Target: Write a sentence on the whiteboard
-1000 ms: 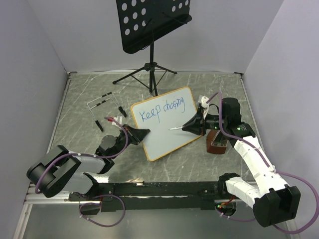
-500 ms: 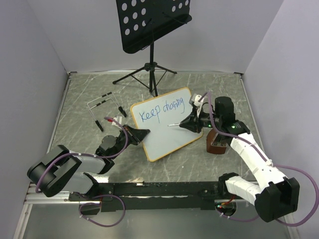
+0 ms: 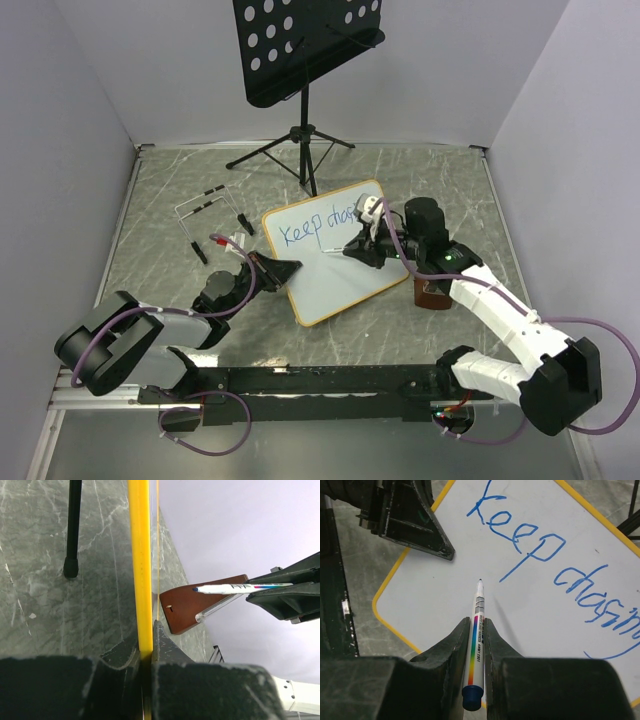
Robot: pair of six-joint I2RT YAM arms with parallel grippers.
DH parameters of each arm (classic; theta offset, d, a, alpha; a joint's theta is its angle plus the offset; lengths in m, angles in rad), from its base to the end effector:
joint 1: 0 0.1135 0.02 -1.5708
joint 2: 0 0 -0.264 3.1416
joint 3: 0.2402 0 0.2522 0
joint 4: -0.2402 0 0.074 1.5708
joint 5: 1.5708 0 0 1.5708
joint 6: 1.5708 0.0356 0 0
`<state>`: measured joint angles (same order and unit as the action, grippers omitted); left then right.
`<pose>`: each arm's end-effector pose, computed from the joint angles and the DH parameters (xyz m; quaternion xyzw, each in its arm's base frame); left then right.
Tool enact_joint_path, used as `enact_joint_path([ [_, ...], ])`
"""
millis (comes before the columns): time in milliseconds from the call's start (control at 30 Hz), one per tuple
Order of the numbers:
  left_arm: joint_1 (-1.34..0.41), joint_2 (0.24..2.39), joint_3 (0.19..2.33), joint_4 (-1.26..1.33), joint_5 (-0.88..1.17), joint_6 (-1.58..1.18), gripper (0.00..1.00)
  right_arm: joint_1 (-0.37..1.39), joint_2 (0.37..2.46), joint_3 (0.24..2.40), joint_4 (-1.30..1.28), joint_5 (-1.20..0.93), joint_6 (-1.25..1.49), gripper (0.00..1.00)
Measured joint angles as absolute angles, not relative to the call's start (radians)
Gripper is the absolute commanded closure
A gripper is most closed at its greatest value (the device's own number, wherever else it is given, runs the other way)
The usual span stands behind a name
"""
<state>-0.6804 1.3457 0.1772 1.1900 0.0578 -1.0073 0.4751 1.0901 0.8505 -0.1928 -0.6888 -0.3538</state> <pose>0.1710 -0.1411 0.1713 -0.0934 0.6932 -0.5472 0.4597 0.2051 0.1309 0.3052 -0.4858 0.6525 0.3146 0.4891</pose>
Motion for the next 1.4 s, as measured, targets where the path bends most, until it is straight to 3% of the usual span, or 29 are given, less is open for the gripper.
enact_joint_path([
  [667,-0.685,1.346,0.198,1.162,0.059,-1.011,0.99,0.506,1.13,0.845,-0.17,-0.509,-0.337,1.0],
  [1400,-0.685,1.346,0.198,1.161,0.057,-1.013,0.99,0.515,1.167,0.845,-0.167,-0.472,-0.313,1.0],
])
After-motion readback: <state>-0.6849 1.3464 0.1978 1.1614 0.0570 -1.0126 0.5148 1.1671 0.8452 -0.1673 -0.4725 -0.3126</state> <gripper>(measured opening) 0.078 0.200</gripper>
